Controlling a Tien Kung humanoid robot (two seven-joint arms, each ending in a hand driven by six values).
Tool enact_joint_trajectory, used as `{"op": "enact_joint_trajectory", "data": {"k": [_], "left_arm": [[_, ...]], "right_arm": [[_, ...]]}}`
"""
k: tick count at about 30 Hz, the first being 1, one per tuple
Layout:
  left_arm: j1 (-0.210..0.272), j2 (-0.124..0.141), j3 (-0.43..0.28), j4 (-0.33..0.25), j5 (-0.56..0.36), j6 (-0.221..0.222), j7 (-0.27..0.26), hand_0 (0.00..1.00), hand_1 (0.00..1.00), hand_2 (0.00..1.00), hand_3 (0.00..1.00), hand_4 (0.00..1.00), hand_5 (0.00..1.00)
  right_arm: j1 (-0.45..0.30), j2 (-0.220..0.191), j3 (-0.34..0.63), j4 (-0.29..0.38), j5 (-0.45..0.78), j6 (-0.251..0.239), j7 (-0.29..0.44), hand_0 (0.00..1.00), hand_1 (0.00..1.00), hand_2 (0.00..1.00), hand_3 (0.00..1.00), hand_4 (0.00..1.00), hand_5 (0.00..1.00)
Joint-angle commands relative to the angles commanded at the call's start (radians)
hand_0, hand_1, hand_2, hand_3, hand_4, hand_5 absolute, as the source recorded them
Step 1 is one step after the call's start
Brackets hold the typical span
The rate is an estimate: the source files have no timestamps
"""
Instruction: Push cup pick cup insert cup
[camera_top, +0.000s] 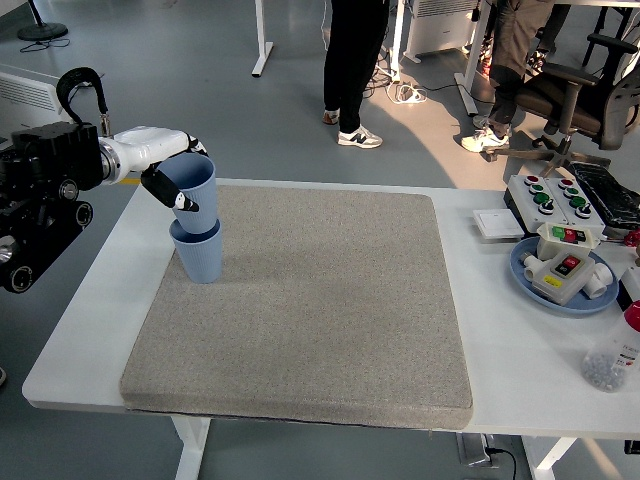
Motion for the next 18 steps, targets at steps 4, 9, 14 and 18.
{"op": "enact_joint_trajectory", "data": {"k": [4, 9, 14, 18], "left_arm": [[0.0, -0.001, 0.011, 0.018, -0.008, 0.006, -0.004, 0.455, 0.513, 0.554, 0.485, 0.502, 0.051], [0.004, -0.004, 0.025, 0.031, -0.024, 0.019, -0.006, 0.439, 0.523, 0.57, 0.522, 0.56, 0.06], [0.009, -0.008, 0.034, 0.048, -0.045, 0.036, -0.008, 0.364, 0.572, 0.668, 0.793, 0.751, 0.223], [0.013, -0.009, 0.039, 0.057, -0.052, 0.06, -0.023, 0.529, 0.701, 0.824, 0.909, 0.847, 0.372]], "right_arm": [[0.0, 0.0, 0.0, 0.0, -0.001, 0.0, 0.0, 0.529, 0.547, 0.659, 0.662, 0.246, 0.743], [0.002, 0.0, 0.002, 0.0, -0.004, 0.001, -0.001, 0.53, 0.547, 0.658, 0.661, 0.245, 0.743], [0.004, 0.0, 0.0, 0.0, -0.002, 0.001, 0.0, 0.53, 0.547, 0.657, 0.661, 0.244, 0.743], [0.004, 0.0, -0.001, 0.0, -0.001, 0.001, 0.0, 0.53, 0.547, 0.659, 0.66, 0.243, 0.743]]}}
